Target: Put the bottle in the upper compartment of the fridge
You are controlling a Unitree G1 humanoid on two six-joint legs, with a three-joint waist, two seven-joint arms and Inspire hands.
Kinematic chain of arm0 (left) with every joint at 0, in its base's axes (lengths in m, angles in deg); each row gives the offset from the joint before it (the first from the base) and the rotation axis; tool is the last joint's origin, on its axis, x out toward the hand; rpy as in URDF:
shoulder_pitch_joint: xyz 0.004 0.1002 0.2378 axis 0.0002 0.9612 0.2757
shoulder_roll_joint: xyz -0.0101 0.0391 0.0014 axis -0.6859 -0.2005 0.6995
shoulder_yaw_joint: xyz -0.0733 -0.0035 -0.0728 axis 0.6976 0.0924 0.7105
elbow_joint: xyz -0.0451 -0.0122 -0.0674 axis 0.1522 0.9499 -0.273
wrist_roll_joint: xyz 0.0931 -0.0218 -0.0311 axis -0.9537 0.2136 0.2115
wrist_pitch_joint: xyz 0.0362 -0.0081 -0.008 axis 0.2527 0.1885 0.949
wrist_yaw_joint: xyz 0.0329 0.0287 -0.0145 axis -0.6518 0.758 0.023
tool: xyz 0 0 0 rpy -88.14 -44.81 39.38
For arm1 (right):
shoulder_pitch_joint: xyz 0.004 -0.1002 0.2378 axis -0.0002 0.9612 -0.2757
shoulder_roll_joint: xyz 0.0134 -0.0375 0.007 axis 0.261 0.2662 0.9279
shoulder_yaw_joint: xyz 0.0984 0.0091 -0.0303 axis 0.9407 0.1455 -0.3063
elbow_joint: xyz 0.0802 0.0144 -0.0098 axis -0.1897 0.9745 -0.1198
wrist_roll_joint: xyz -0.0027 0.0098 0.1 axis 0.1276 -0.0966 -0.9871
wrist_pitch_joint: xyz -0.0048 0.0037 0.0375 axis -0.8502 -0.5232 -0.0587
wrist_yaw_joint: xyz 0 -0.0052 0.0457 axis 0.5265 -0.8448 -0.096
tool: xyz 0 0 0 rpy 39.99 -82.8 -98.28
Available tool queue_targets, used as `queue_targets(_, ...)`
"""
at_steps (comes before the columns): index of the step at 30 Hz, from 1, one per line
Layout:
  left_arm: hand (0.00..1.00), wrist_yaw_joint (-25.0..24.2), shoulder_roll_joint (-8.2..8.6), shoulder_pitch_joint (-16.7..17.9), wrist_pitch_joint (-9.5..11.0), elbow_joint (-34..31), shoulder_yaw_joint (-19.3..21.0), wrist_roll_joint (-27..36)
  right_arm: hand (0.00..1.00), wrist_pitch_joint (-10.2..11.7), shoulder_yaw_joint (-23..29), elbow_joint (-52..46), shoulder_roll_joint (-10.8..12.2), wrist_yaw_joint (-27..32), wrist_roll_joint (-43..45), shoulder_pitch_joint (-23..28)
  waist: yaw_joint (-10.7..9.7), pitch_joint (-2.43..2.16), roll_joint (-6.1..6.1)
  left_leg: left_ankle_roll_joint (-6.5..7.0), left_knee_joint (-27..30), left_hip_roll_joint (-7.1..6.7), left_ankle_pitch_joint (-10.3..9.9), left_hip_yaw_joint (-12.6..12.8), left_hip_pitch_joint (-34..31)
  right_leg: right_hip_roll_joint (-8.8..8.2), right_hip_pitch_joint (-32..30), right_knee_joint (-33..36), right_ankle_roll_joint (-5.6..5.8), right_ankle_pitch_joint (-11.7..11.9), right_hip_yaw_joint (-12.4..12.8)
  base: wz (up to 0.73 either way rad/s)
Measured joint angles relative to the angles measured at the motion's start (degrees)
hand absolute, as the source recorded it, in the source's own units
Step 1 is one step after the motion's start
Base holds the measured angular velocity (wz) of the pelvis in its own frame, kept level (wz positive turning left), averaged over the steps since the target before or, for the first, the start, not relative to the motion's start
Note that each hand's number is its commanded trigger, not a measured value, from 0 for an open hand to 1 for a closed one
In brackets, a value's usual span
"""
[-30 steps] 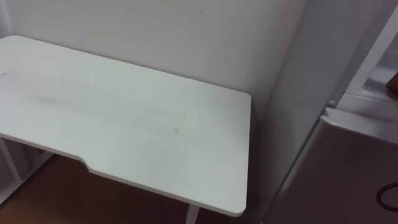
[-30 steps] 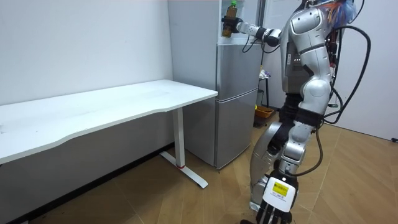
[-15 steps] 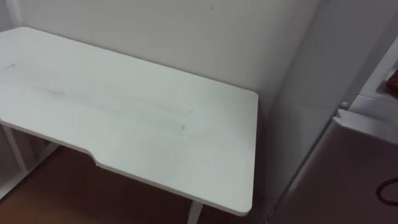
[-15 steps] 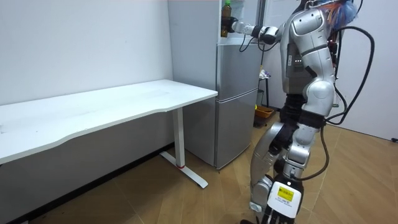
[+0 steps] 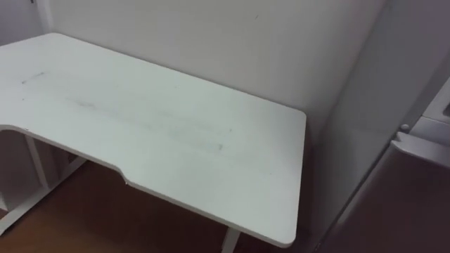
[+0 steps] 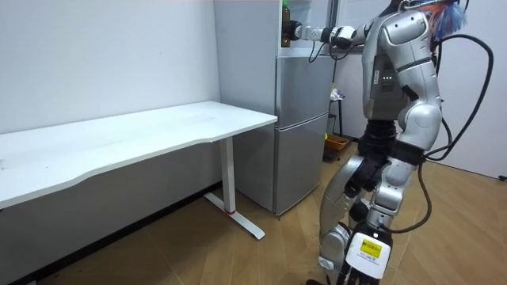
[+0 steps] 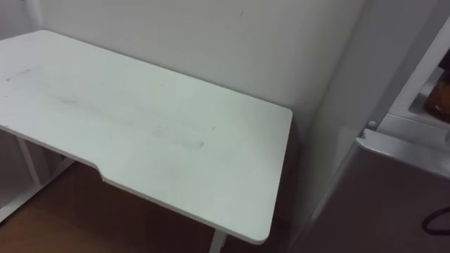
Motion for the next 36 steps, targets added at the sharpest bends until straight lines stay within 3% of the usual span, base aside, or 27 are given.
queue_targets(1, 0.0, 0.01, -0.03, 0.64, -0.34, -0.71, -0.03, 0.26, 0.07, -0.01, -0.05, 0.49, -0.03, -0.45, -0.09, -0.02, 0.02, -0.12, -0.17, 0.0, 0.0, -0.01, 0.0, -0.07, 0.0, -0.01, 0.06, -0.02, 0.0, 0.0, -0.12, 0.03)
queue_targets(2, 0.0, 0.16, -0.04, 1.06, -0.88, -1.11, 0.01, 1.21, 0.01, -0.03, -0.07, 1.35, -0.12, -1.06, -0.12, -0.14, 0.11, -0.2, -0.29, 0.0, 0.01, -0.04, 0.0, -0.12, 0.05, 0.0, 0.19, -0.12, 0.0, 0.0, -0.2, 0.05)
queue_targets(6, 0.0, 0.4, -0.03, 2.49, -2.33, -2.49, 0.11, 2.23, 0.0, -1.4, 0.01, 3.19, -0.95, -2.44, -0.85, -0.14, 0.21, -0.27, -0.38, -0.03, 0.04, -0.14, 0.03, -0.41, 0.11, 0.08, 0.7, -0.62, -0.05, -0.03, -0.59, 0.06)
queue_targets(8, 0.0, 0.66, -0.03, 3.2, -2.9, -3.44, 0.18, 2.24, 0.0, -2.3, 0.09, 3.96, -1.12, -2.84, -1.1, -0.14, 0.23, -0.53, -0.74, -0.13, 0.02, -0.14, 0.12, -0.55, 0.13, 0.21, 0.87, -0.93, -0.16, 0.03, -0.63, 0.0)
queue_targets(12, 0.0, 0.71, -0.03, 3.28, -3.11, -4.04, 0.24, 2.22, 0.0, -2.5, 0.11, 4.39, -1.38, -3.95, -1.55, -0.14, 0.3, -0.53, -0.79, -0.19, -0.04, -0.12, 0.16, -0.62, 0.22, 0.26, 1.01, -1.05, -0.17, 0.04, -0.66, 0.0)
queue_targets(22, 0.0, 1.93, -0.06, 3.3, -3.39, -4.59, 0.24, 2.3, 0.0, -3.75, 0.09, 6.01, -2.37, -6.53, -1.82, -0.17, 0.52, 0.1, -1.99, -0.21, -0.24, -0.12, 0.15, -0.62, 0.65, 0.28, 1.38, -1.21, -0.21, -0.02, -0.63, 0.0)
queue_targets(29, 0.0, 1.84, -0.6, 3.12, -3.59, -4.59, 0.27, 5.13, 0.0, -4.58, -0.09, 7.63, -3.46, -9.67, -2.05, -0.18, 1.43, 0.11, -2.16, -0.26, -0.17, 0.05, 0.12, -0.48, 0.82, 0.37, 1.39, -1.11, -0.27, 0.03, -0.53, 0.0)
queue_targets(36, 0.0, 1.29, -0.69, 3.28, -4.13, -4.57, 0.28, 5.46, 0.0, -5.25, 0.27, 8.4, -3.6, -11.96, -2.11, -0.39, 0.78, -0.09, -2.35, -0.31, -0.45, -0.05, 0.17, -0.49, 1.14, 0.39, 1.79, -1.46, -0.25, -0.02, -0.42, 0.0)
